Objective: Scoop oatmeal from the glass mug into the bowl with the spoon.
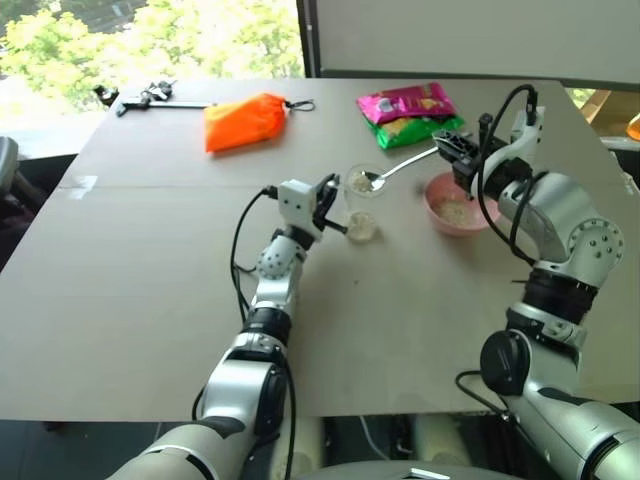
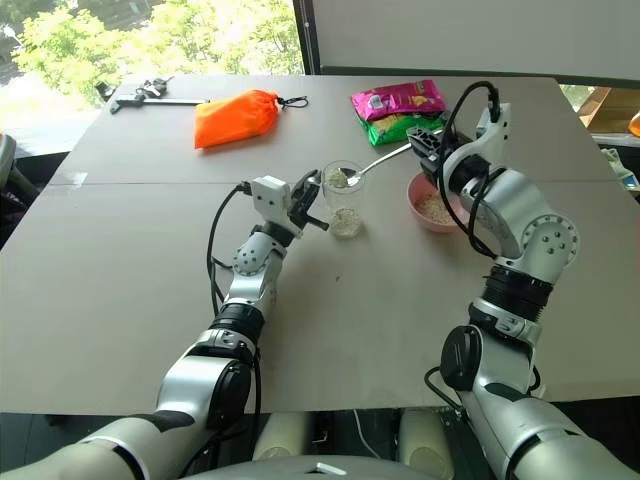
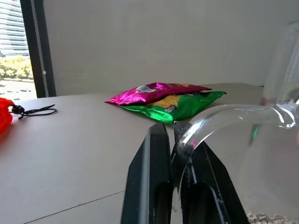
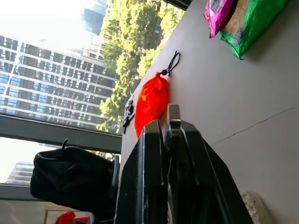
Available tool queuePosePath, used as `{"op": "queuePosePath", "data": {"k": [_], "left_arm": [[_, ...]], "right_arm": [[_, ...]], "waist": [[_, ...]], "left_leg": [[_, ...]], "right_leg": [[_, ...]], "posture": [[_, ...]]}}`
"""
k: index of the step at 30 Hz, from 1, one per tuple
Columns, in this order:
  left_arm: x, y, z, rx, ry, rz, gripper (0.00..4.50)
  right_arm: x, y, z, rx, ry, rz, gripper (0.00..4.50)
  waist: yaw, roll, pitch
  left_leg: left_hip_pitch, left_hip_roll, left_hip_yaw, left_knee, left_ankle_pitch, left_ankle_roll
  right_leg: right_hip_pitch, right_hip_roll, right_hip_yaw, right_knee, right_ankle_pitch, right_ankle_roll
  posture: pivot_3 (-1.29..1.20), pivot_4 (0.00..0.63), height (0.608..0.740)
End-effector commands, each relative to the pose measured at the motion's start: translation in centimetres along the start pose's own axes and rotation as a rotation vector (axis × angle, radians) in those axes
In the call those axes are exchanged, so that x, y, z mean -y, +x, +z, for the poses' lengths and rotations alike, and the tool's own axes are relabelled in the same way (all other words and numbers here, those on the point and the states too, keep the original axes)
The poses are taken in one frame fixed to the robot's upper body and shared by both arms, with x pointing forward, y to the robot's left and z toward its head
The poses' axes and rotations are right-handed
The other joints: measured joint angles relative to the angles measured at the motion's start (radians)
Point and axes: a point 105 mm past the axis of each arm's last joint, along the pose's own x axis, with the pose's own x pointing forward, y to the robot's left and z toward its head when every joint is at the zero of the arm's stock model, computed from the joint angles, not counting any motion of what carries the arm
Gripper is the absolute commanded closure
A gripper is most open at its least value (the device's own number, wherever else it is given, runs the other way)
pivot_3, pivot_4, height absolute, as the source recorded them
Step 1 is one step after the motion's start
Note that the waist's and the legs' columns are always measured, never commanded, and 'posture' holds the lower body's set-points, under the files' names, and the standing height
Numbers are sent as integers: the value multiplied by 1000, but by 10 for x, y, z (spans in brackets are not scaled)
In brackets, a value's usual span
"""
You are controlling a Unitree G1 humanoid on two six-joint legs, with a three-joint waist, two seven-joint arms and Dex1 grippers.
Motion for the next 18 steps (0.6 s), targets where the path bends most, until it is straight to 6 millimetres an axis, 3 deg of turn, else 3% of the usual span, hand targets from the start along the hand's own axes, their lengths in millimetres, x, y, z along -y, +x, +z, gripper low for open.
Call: {"op": "queuePosePath", "data": {"k": [1, 9, 18], "left_arm": [[-4, 9, 22, 95, 15, 5, 4443], [-2, 12, 24, 101, -16, 1, 4443], [-1, 12, 23, 100, -23, -5, 4443]], "right_arm": [[-6, -8, 9, 49, 29, 38, 4500], [6, -12, 2, 62, 39, 85, 4500], [-5, -15, 5, 73, 42, 120, 4500]], "waist": [[-2, 0, 0], [-5, 0, 0], [-7, 0, 0]], "left_leg": [[0, 0, 0, 0, 0, 0], [0, 0, 0, 0, 0, 0], [0, 0, 0, 0, 0, 0]], "right_leg": [[0, 0, 0, 0, 0, 0], [0, 0, 0, 0, 0, 0], [0, 0, 0, 0, 0, 0]], "posture": [[0, 150, 696], [0, 150, 696], [0, 150, 696]]}}
